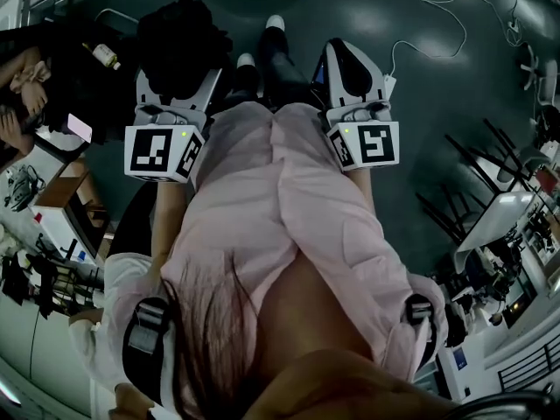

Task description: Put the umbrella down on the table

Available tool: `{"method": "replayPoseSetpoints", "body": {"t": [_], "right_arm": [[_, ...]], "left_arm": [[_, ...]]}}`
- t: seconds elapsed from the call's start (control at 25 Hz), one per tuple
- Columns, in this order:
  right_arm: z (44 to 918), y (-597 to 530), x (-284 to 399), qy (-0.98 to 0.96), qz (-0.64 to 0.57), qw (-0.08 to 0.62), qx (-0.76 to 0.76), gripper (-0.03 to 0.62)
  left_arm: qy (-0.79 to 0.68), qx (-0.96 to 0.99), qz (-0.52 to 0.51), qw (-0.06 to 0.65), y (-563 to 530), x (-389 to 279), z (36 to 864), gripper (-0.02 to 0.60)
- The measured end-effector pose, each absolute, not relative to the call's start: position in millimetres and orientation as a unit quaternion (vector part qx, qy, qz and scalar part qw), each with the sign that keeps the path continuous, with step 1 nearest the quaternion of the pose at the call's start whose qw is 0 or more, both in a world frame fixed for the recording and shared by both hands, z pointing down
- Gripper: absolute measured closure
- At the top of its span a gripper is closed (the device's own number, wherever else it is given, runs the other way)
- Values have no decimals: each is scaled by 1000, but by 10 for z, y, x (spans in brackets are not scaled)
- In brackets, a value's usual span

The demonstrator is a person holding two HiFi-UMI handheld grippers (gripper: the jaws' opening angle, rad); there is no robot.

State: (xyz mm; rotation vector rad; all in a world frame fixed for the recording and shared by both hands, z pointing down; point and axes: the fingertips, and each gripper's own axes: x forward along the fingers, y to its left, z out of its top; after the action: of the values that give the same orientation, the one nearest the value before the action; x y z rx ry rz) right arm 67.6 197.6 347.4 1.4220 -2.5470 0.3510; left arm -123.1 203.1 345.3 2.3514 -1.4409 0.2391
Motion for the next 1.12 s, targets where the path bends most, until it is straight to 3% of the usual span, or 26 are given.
{"method": "replayPoseSetpoints", "body": {"t": [0.48, 1.12], "right_arm": [[3410, 929, 889, -886, 109, 82, 444, 553], [3513, 346, 1301, -879, 124, 80, 454, 553]], "left_arm": [[-545, 818, 68, 168, 1099, -936, 3325, 258], [-559, 811, 71, 159, 460, -746, 3317, 258]]}}
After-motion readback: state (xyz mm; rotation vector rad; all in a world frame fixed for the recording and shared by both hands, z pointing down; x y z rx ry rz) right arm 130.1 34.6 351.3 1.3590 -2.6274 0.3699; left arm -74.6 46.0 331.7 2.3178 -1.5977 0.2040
